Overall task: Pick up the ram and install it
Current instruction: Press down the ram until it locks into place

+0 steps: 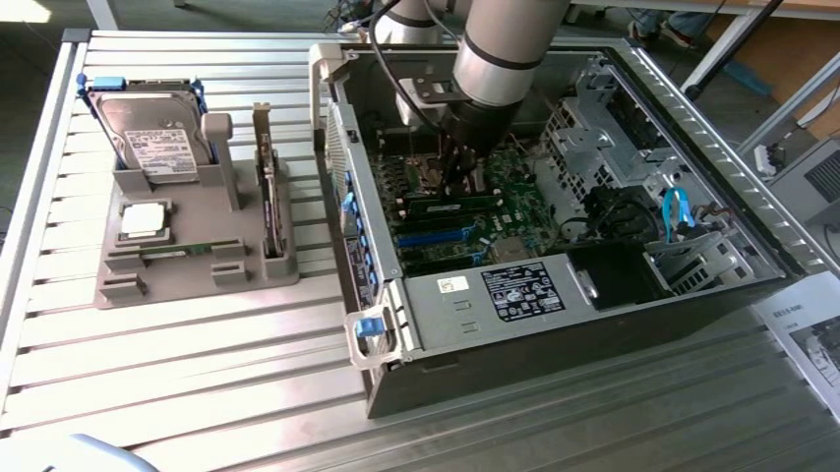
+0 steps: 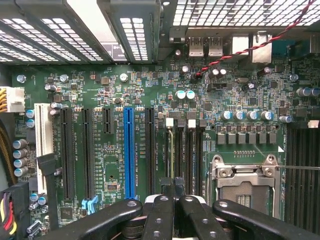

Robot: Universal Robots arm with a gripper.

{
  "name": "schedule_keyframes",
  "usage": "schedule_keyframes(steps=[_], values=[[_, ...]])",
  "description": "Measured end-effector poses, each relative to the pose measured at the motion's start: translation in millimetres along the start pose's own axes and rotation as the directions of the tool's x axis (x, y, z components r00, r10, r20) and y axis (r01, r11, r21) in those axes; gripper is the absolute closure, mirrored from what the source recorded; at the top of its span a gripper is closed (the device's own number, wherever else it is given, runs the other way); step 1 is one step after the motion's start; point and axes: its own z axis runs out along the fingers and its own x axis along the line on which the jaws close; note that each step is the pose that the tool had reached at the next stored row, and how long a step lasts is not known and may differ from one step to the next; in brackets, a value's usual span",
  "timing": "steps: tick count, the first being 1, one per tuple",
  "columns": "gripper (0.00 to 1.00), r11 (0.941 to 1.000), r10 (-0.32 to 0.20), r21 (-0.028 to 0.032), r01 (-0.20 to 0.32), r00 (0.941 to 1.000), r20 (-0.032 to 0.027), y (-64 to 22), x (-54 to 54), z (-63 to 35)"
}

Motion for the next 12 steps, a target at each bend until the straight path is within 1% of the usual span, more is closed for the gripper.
schedule_keyframes(steps=[12], values=[[0.9,1.0,0.0,-0.0001,0.0,1.0,-0.0002,0.0,0.4,1.6]])
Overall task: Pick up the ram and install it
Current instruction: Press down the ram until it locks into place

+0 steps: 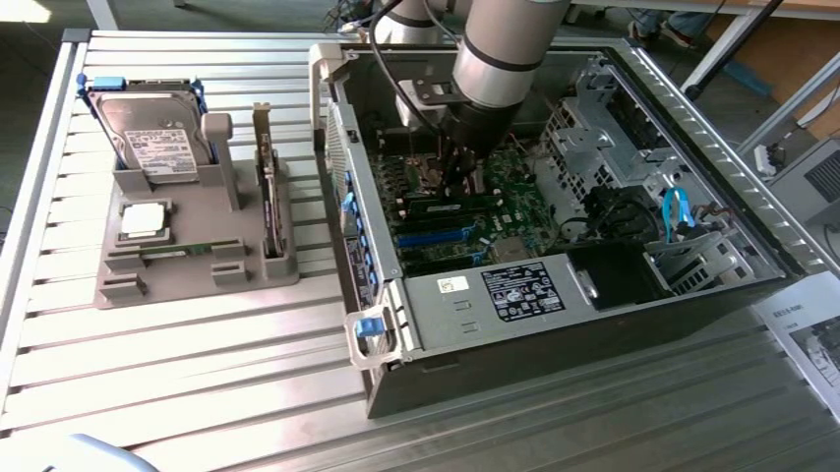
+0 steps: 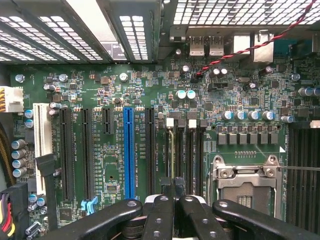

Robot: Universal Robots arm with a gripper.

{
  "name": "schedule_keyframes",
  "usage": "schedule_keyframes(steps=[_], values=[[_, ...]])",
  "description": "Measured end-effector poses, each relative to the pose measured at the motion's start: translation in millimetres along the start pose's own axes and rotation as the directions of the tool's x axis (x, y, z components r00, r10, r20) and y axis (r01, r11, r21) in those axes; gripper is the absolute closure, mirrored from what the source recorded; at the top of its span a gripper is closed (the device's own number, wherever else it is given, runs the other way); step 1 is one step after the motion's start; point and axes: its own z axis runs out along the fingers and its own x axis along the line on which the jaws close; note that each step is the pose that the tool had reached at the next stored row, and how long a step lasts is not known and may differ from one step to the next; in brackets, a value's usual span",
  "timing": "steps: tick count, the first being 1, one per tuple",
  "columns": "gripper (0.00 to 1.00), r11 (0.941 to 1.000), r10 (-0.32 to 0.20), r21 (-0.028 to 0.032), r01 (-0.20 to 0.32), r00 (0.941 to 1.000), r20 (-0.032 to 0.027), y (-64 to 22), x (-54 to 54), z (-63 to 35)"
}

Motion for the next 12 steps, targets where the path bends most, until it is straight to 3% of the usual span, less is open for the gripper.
schedule_keyframes(steps=[12], values=[[0.9,1.0,0.0,-0.0001,0.0,1.0,-0.0001,0.0,1.3,1.6]])
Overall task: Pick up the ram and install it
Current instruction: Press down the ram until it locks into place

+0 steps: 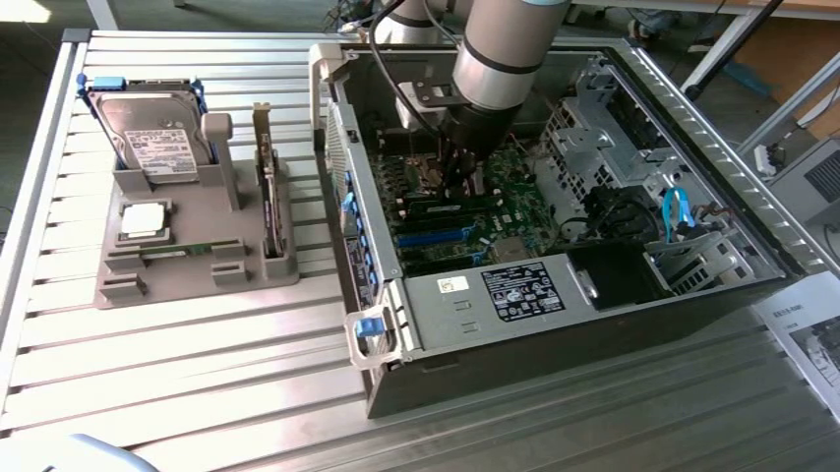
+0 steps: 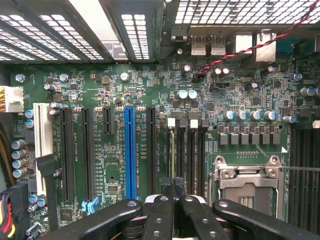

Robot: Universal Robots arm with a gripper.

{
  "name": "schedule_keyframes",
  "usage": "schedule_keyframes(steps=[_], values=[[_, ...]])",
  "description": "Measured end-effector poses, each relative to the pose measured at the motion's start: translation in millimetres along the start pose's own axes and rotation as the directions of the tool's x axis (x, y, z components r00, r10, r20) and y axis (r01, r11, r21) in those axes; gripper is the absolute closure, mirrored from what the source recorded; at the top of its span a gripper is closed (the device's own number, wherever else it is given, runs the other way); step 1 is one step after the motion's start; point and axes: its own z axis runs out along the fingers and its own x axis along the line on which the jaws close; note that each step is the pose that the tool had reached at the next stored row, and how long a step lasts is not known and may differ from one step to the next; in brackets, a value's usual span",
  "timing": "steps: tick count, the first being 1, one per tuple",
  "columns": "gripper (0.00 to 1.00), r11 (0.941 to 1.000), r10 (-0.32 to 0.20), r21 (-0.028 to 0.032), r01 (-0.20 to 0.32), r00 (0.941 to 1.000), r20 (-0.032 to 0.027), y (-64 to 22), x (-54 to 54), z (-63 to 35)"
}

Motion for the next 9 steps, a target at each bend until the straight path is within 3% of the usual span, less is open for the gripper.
schedule_keyframes(steps=[9], values=[[0.9,1.0,0.0,0.0001,0.0,1.0,0.0,0.0,0.5,0.9]])
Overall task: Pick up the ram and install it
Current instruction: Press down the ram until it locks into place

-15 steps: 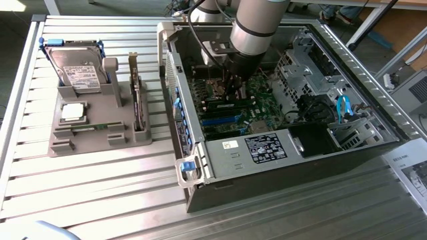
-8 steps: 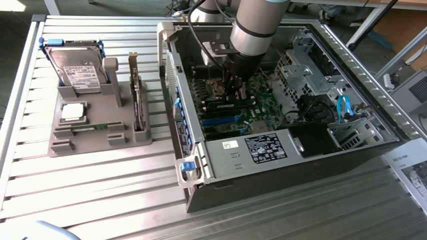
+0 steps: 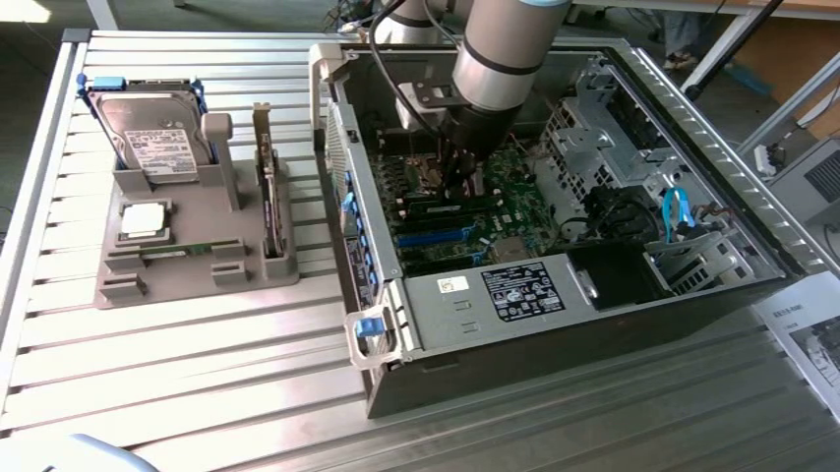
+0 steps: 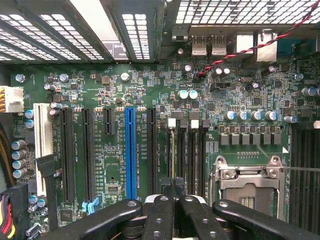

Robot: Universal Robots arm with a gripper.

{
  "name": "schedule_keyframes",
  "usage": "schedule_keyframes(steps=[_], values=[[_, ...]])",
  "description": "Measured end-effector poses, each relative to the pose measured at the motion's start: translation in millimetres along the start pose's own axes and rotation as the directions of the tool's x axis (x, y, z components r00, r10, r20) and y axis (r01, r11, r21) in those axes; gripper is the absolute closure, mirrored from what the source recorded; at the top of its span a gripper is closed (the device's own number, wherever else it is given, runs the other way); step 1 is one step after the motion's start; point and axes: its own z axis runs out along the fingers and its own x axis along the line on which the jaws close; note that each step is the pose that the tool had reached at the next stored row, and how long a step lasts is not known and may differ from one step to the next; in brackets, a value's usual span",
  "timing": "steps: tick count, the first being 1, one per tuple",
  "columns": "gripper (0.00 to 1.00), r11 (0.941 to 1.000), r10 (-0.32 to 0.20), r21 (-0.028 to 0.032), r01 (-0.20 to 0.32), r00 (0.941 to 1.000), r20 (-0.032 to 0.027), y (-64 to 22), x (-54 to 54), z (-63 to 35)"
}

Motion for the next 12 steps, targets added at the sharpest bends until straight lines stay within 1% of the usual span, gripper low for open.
schedule_keyframes(steps=[12], values=[[0.9,1.0,0.0,-0.0001,0.0,1.0,-0.0001,0.0,1.5,1.5]])
